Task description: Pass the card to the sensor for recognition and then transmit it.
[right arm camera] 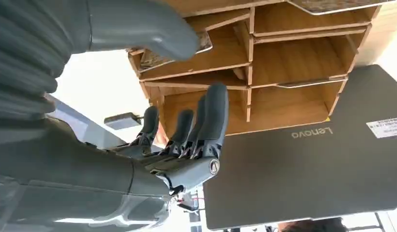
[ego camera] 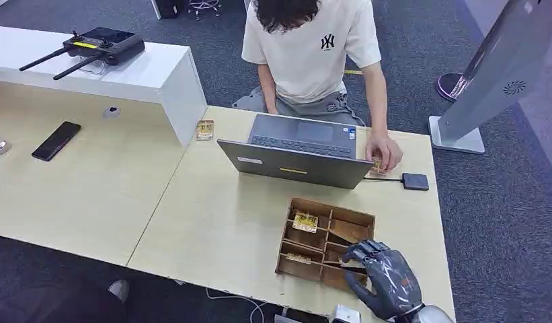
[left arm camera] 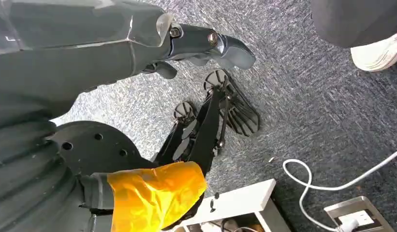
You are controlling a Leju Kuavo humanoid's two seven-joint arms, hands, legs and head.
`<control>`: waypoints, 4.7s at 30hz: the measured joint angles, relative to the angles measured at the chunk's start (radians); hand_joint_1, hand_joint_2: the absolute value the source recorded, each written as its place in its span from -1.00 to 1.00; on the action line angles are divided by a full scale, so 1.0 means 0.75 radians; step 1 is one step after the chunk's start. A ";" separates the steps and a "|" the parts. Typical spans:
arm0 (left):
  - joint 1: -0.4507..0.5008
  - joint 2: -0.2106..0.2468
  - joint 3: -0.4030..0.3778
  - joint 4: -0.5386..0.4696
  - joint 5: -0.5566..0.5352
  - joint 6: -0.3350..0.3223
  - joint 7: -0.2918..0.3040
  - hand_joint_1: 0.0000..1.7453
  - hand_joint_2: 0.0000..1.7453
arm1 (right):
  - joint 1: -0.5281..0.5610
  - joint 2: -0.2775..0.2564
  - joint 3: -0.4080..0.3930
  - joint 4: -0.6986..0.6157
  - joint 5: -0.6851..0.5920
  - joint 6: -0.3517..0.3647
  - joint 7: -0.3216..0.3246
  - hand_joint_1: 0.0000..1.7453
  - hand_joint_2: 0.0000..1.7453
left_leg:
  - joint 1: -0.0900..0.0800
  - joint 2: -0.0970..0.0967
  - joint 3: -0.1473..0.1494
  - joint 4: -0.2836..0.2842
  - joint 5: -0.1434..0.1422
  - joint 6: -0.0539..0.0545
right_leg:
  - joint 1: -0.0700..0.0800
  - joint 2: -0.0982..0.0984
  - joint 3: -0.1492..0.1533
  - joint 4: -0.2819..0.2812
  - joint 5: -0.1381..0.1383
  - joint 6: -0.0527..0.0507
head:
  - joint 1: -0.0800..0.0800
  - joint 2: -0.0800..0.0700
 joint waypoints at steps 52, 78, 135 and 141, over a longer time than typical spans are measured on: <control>0.000 -0.009 0.033 0.000 0.020 0.009 0.008 -1.00 1.00 | -0.079 0.015 0.024 0.159 0.090 -0.047 0.026 -0.06 1.00 | 0.000 0.000 0.000 0.000 0.000 0.000 | 0.000 0.000 0.000 0.000 0.000 0.000 | 0.000 0.000; 0.033 -0.041 0.038 -0.053 0.008 -0.019 0.010 -1.00 1.00 | -0.078 -0.012 0.024 0.148 0.116 -0.025 0.052 1.00 1.00 | 0.000 0.000 0.000 0.000 0.000 0.000 | 0.000 0.000 0.000 0.000 0.000 0.000 | -0.001 0.000; 0.029 -0.065 0.115 -0.078 -0.062 -0.050 -0.063 -1.00 1.00 | -0.481 0.399 -0.333 0.577 -1.234 0.649 -0.824 1.00 1.00 | 0.000 0.000 0.000 0.000 0.001 0.000 | 0.000 0.001 0.000 0.001 0.001 0.000 | 0.000 0.000; 0.029 -0.065 0.115 -0.077 -0.076 -0.050 -0.063 -1.00 1.00 | -0.567 0.526 -0.334 0.681 -1.312 0.779 -0.923 1.00 1.00 | 0.001 0.000 0.000 0.000 0.002 -0.001 | 0.001 0.001 0.000 0.001 0.001 -0.001 | 0.000 0.000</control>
